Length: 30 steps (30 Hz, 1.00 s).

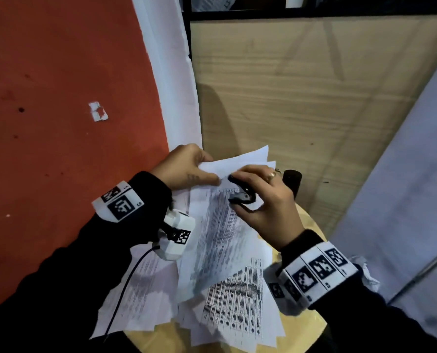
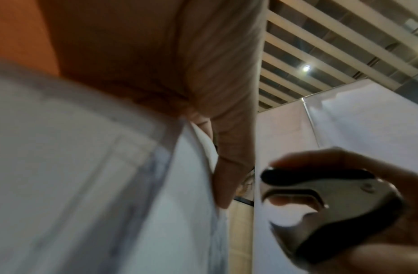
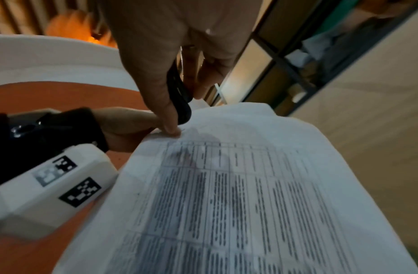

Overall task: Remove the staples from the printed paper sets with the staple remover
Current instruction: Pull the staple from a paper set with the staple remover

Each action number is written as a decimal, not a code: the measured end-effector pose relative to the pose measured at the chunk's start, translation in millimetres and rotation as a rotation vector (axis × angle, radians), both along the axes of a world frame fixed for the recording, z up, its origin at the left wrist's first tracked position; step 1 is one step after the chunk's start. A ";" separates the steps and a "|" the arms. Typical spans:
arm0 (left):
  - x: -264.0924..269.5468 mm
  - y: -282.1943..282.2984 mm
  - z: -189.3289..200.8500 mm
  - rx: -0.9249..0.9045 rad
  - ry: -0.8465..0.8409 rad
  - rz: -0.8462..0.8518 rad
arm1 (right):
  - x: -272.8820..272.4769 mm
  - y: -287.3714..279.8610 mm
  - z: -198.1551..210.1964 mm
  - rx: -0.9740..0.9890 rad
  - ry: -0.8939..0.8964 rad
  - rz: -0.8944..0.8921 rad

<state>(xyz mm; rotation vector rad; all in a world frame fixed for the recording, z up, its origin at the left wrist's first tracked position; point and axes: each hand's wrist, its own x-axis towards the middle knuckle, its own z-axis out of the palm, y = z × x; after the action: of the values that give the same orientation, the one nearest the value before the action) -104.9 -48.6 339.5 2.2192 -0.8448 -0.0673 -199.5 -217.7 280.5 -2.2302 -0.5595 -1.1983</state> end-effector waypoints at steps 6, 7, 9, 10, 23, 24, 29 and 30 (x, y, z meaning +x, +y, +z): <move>-5.0 3.4 5.4 -0.048 0.069 -0.106 | 9.8 5.1 10.1 -0.072 -0.067 0.011; -6.4 3.1 6.7 -0.059 0.076 -0.113 | 9.6 5.4 11.1 -0.067 -0.070 0.020; -8.7 3.0 8.9 -0.076 0.085 -0.114 | 9.0 5.6 12.9 -0.064 -0.078 0.041; -9.9 2.9 9.3 -0.079 0.088 -0.111 | 8.8 5.1 13.6 -0.066 -0.082 0.048; -21.9 0.6 14.8 -0.132 0.168 -0.171 | 1.8 2.3 22.3 -0.169 -0.165 0.019; -22.2 0.4 15.2 -0.126 0.163 -0.171 | 1.2 2.4 22.7 -0.172 -0.162 0.015; -22.7 -0.8 15.0 -0.116 0.133 -0.119 | -2.4 3.3 25.8 -0.197 -0.158 -0.008; -23.9 -1.3 15.1 -0.118 0.125 -0.105 | -2.8 3.5 26.5 -0.199 -0.163 -0.009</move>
<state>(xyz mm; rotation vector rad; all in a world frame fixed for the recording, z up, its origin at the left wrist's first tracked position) -128.8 -49.9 354.6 2.0380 -0.8734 -0.1995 -202.3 -214.2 307.0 -2.3123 -0.7641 -1.3918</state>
